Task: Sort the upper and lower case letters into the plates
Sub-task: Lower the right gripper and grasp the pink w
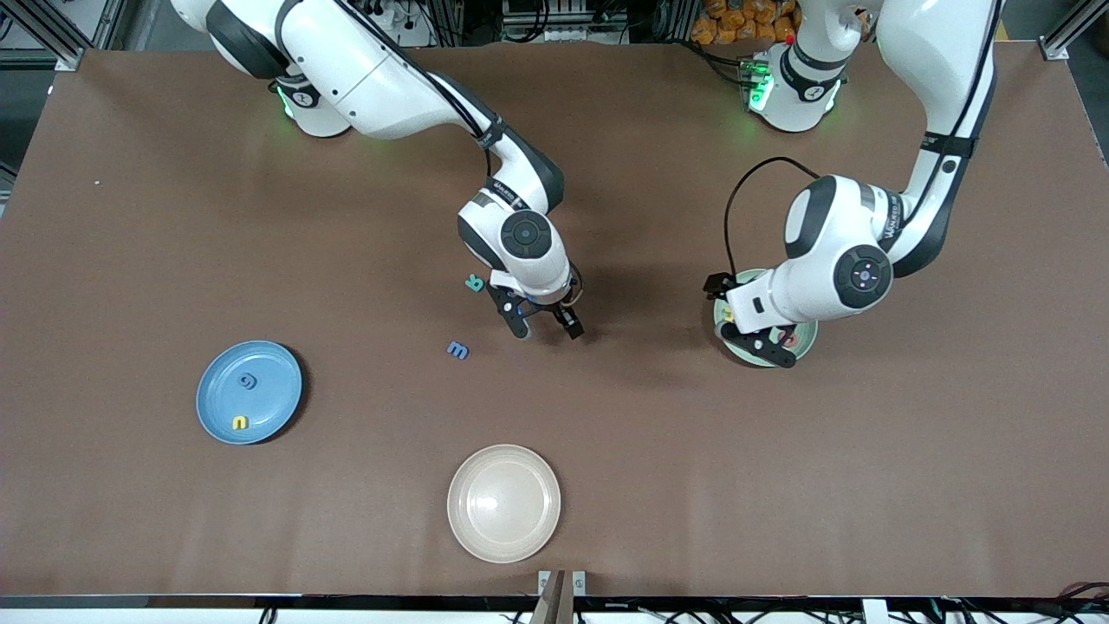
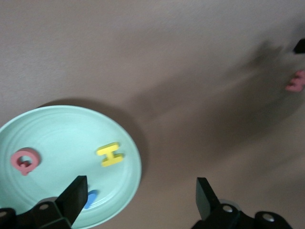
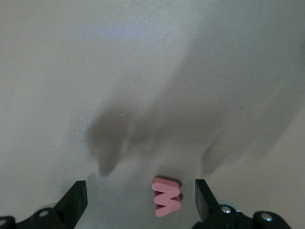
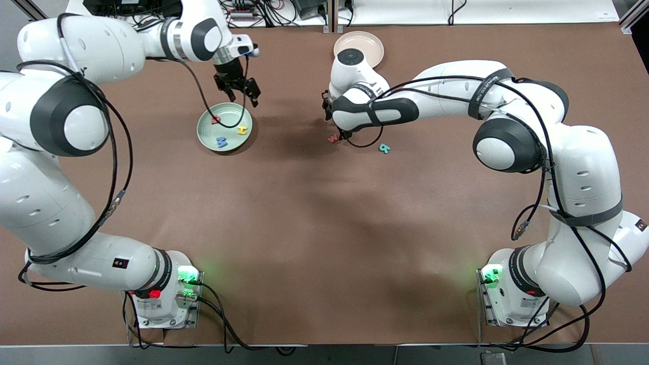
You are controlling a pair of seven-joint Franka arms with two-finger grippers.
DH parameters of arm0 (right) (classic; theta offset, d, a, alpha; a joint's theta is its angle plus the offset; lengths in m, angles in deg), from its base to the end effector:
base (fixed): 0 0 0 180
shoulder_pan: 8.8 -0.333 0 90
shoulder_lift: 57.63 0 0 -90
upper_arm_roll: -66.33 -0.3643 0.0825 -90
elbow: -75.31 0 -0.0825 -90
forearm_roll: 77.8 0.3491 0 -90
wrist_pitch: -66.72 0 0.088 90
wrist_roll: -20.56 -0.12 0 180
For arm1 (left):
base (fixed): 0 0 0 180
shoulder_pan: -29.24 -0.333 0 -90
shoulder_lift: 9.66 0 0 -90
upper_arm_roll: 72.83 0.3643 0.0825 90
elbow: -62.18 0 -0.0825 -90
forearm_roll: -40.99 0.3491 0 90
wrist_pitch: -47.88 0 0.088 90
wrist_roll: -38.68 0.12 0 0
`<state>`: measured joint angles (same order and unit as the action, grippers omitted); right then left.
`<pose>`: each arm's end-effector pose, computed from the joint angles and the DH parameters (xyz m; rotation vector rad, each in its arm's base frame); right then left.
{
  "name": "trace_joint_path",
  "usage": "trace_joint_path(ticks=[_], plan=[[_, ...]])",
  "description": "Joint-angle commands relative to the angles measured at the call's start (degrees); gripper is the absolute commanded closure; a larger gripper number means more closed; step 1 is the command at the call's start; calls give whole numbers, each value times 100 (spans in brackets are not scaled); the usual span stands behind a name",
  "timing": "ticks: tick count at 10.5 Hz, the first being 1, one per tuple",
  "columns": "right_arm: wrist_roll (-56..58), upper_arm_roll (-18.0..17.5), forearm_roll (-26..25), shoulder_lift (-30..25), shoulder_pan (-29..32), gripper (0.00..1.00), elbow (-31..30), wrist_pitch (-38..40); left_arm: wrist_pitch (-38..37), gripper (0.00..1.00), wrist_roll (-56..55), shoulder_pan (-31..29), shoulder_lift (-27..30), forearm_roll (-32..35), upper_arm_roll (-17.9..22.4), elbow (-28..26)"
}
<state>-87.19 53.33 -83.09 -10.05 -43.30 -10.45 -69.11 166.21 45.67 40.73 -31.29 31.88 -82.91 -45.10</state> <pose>0.5203 0.5118 0.2328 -2.6319 1.5499 0.1254 0.5569 -0.2216 0.3565 2.8927 -0.5920 -0.3035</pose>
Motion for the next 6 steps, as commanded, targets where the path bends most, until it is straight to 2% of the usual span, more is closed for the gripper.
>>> trace_joint_path(ticks=[1,6], plan=[[-177,96,20,111,-268,0,60,66,-153,0,-635,343,-200,-127,15,409],[-177,96,-542,129,-383,0,7,92,-162,0,-840,477,-254,-127,15,515]])
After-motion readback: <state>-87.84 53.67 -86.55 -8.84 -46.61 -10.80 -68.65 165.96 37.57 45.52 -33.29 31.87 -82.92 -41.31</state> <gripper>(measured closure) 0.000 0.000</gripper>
